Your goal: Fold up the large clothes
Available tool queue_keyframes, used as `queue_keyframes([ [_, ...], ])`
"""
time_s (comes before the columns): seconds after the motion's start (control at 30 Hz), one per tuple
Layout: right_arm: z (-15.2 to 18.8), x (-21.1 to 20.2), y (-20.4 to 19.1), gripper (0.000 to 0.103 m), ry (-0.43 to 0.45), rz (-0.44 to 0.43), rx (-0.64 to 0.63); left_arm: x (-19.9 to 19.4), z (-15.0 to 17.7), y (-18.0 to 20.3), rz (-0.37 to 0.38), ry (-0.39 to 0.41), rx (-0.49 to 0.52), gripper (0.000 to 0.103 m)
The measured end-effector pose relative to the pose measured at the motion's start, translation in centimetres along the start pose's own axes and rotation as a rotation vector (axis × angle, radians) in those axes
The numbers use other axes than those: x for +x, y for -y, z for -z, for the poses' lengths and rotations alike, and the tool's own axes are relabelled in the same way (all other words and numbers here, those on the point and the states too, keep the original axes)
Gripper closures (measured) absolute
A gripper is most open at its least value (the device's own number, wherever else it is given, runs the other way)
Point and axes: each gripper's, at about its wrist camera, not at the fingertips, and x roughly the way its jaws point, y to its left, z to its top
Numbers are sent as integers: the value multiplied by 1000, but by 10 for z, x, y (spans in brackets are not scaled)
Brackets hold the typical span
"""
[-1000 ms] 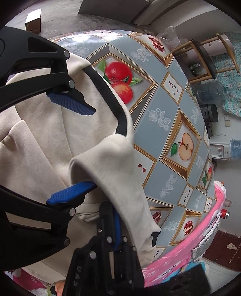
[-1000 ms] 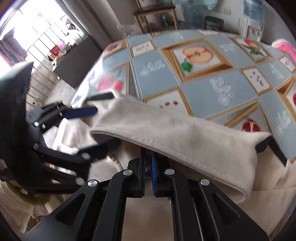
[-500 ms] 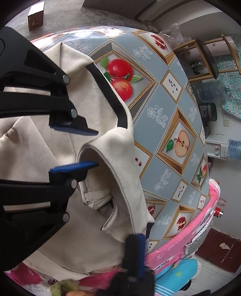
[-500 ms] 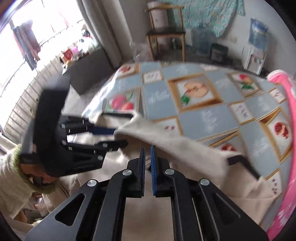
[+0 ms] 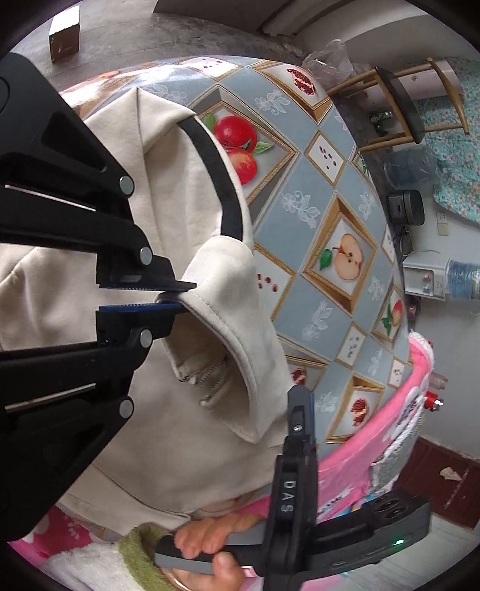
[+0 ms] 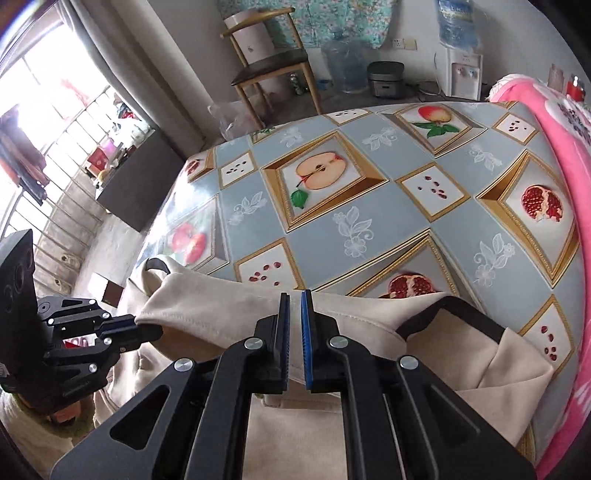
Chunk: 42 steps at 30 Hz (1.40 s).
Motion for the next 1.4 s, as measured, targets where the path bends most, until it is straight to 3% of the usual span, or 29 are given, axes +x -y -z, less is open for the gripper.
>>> queue_keyframes([
  [0.13,11,19,-14,96,-65,28,-84,12,14,3,-58,-43,42,98],
  [0.27,24,34,-21,96,-103,69,-141,22,21,-4,-54,-59,18,98],
  [0.43,27,35,-18,96,-112,55,-130,17,23,-4,-36,-61,24,94],
  [0.7,34,49,-10,96,-146,61,-126,-24,14,-13,94,73,-40,90],
  [0.87,39,48,-13,96,-152,88,-140,9,-5,-28,95,4,-176,88],
  [1.0,43,47,-15,96,-149,110,-155,36,-7,-36,119,-63,-257,70],
  [1.1,43,45,-14,96,-155,114,-151,43,-1,-31,112,-70,-243,65],
  [1.2,38,32,-16,96,-133,91,-122,50,4,-24,61,-94,-200,65],
  [1.3,32,21,-24,96,-86,15,-107,52,9,-19,32,-93,-163,65],
  [1.4,32,31,-33,95,-109,14,-130,50,11,-21,37,-87,-165,65],
])
